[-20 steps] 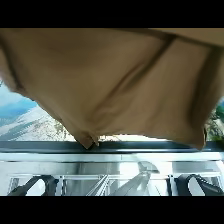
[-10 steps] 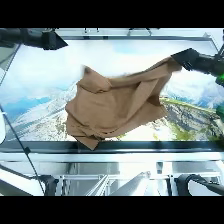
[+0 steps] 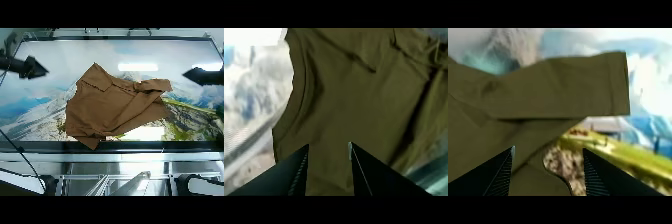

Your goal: Fold the shirts.

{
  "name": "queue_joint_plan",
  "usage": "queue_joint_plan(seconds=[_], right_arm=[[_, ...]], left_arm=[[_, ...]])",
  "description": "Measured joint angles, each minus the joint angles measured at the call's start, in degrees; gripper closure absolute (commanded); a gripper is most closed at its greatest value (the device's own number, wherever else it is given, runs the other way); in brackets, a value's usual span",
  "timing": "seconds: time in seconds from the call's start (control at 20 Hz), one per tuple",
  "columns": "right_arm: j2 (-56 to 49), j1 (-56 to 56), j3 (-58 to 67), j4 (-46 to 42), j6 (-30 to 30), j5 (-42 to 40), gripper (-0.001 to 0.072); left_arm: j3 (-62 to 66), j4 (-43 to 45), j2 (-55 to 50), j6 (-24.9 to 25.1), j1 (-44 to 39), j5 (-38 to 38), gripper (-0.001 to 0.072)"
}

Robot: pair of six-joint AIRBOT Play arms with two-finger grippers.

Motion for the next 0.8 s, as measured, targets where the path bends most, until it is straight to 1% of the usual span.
queue_joint_plan(seconds=[0.1, 0.2, 0.35, 0.5, 0.55, 0.7, 0.75, 0.8], right_arm=[[-3.34, -0.55, -0.98, -2.43, 0.2, 3.96, 0.0235], [-7.21, -0.2, -1.68, -3.87, 0.15, 6.99, 0.0235], [-12.63, 1.49, -2.14, -4.96, -0.28, 9.79, 0.0235], [-16.81, 3.93, -2.23, -4.17, -0.5, 12.74, 0.0241], [-17.86, 4.85, -2.21, -3.78, -0.52, 13.86, 0.0307], [-19.89, 7.58, -2.32, -4.5, -0.72, 15.19, 0.0587], [-20.26, 8.31, -2.34, -4.92, -0.92, 15.28, 0.067], [-20.48, 8.72, -2.34, -5.05, -0.92, 15.54, 0.0692]], left_arm=[[-9.53, -0.09, 3.96, -0.2, 2.32, -2.23, 0.0416], [-19.63, -0.07, 8.22, 0.7, 4.24, -2.51, 0.0416], [-33.83, 0.2, 14.21, 2.03, 6.84, -0.9, 0.0415], [-44.22, 2.36, 18.18, 2.75, 8.37, 0.98, 0.0416], [-47.06, 3.19, 19.1, 2.93, 8.63, 1.55, 0.0416], [-53.72, 4.63, 20.41, 3.13, 8.98, 4.07, 0.0416], [-55.65, 4.85, 20.61, 3.15, 8.98, 5.11, 0.0416], [-57.22, 5.09, 20.81, 3.15, 8.87, 6.1, 0.0415]])
